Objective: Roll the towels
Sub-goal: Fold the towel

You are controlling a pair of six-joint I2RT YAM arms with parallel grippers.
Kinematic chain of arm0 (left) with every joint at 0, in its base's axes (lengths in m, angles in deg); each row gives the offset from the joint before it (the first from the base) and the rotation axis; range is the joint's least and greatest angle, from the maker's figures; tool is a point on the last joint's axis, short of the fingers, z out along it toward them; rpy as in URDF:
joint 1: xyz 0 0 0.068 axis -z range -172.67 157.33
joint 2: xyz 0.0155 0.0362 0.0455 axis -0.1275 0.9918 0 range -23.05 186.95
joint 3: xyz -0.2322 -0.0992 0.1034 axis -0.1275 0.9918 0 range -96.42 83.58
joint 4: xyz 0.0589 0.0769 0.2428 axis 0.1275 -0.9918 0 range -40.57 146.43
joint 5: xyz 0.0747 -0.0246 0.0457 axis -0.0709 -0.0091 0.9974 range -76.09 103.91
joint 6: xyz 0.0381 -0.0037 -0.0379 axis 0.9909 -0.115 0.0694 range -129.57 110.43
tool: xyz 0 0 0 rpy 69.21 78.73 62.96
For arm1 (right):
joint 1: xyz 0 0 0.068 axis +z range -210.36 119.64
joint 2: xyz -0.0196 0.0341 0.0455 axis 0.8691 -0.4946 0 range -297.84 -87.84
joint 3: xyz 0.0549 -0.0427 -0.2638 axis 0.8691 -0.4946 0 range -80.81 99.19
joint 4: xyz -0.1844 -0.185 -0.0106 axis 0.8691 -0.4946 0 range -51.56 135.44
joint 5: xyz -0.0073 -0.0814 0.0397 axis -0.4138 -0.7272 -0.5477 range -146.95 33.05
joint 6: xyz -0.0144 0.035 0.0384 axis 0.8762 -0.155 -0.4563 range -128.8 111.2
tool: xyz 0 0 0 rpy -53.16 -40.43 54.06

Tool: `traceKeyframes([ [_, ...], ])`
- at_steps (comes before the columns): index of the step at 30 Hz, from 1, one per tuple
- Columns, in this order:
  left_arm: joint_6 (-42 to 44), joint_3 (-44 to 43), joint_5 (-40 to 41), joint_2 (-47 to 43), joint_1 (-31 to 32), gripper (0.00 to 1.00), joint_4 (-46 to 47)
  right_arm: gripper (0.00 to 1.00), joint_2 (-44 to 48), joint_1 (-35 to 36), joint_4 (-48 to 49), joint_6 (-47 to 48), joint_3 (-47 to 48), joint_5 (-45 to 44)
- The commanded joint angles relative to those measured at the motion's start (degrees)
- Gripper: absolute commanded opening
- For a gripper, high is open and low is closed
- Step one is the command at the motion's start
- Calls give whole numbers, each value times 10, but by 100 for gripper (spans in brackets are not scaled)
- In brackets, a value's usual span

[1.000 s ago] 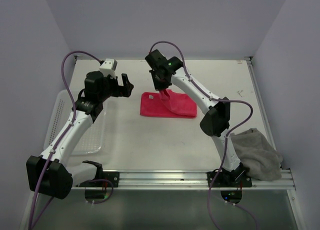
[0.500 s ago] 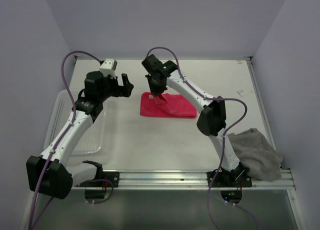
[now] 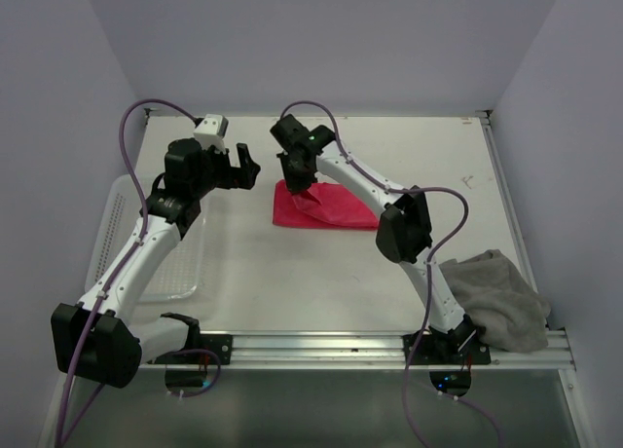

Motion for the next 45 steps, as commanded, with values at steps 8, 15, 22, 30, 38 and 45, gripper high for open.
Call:
traceKeyframes([
  [8,-8,4,-7,-17,4,100,29,6,-11,7,63,-27,-35,55],
  [15,-7,4,-3,-18,4,100,28,32,-48,10,118,-39,-36,108],
  [22,-6,4,-1,-19,5,100,27,47,-34,9,136,-41,-33,121],
  [30,-5,7,9,-24,5,100,29,49,14,-8,152,-61,-36,142],
  [38,-12,8,14,-11,6,100,28,45,181,-84,194,-63,-232,142],
  [45,-21,-31,11,57,42,94,25,10,339,-171,241,-42,-462,115],
])
